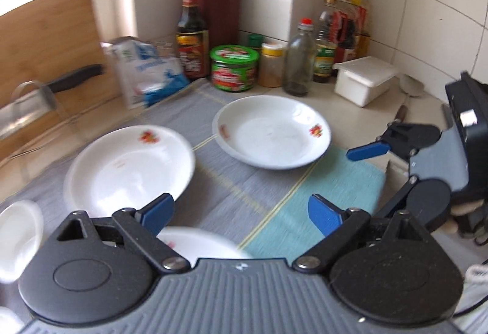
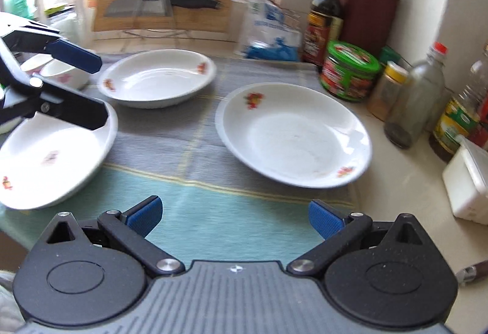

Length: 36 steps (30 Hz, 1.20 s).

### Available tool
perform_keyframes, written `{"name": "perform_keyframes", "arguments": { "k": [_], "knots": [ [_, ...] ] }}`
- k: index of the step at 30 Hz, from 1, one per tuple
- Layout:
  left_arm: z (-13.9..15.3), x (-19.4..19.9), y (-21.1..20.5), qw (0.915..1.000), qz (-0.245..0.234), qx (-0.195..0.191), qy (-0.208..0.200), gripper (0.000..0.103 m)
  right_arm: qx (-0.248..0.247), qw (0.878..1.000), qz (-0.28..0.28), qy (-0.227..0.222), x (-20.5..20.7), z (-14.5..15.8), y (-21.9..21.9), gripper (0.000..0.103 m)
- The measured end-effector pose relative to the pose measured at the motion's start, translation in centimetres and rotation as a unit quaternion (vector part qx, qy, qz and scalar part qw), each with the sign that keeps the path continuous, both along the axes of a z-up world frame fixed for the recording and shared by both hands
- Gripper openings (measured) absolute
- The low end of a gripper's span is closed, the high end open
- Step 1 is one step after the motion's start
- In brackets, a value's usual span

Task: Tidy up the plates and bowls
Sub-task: 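Lower the plate onto the towel and open the left tool, then move the left tool to the brown-stained white plate and grasp its rim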

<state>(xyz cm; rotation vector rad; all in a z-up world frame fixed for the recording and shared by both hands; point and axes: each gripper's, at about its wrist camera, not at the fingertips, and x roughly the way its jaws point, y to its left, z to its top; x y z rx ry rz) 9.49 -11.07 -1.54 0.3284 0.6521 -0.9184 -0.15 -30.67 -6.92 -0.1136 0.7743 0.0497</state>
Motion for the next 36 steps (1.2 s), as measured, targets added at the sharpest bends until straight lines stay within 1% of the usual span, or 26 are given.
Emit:
{"name": "perform_keyframes", "arguments": {
  "k": [2, 6, 8, 10, 14, 21, 25, 28, 31, 35, 36],
  "knots": [
    [-0.2, -0.7, 1.9, 0.9996, 0.028, 0.009, -0.003, 0.096, -0.004, 1.0, 0.024, -0.002, -0.4, -0.1, 1.4, 0.103],
    [-0.7, -0.4, 5.3, 0.9958, 0.084, 0.011, 0.034, 0.096, -0.003, 0.997, 0.074, 0.004, -0.9, -0.8, 4.3, 0.103],
    [-1.0, -0.3, 6.7, 0.9933, 0.107, 0.016, 0.041, 0.096, 0.0, 0.996, 0.092, 0.008, -1.1, -1.4, 5.5, 0.103],
    [-1.4, -0.2, 8.2, 0.9917, 0.12, 0.021, 0.041, 0.096, 0.008, 0.994, 0.112, 0.012, -1.1, -2.0, 6.6, 0.103],
    [-2.0, 0.2, 9.6, 0.9888, 0.138, 0.041, 0.04, 0.096, 0.022, 0.989, 0.148, 0.017, -0.5, -3.0, 8.5, 0.103],
    [-2.7, 2.2, 10.1, 0.9876, 0.137, 0.059, 0.048, 0.096, 0.029, 0.979, 0.199, 0.005, 0.5, -4.1, 11.5, 0.103],
    [-3.0, 3.4, 9.2, 0.9887, 0.123, 0.069, 0.051, 0.096, 0.04, 0.977, 0.21, -0.006, 0.9, -4.3, 11.6, 0.103],
    [-3.5, 4.6, 8.6, 0.9886, 0.116, 0.075, 0.06, 0.096, 0.048, 0.973, 0.224, -0.031, 0.3, -4.8, 11.0, 0.103],
    [-4.1, 5.8, 8.0, 0.9874, 0.112, 0.085, 0.073, 0.095, 0.056, 0.972, 0.223, -0.056, -0.5, -5.2, 10.5, 0.103],
    [-4.8, 6.9, 7.4, 0.9862, 0.097, 0.095, 0.095, 0.093, 0.052, 0.974, 0.215, -0.052, -0.3, -5.0, 11.0, 0.103],
    [-5.0, 7.1, 7.3, 0.9856, 0.093, 0.099, 0.101, 0.091, 0.053, 0.974, 0.214, -0.052, -0.1, -5.0, 11.1, 0.103]
  ]
}}
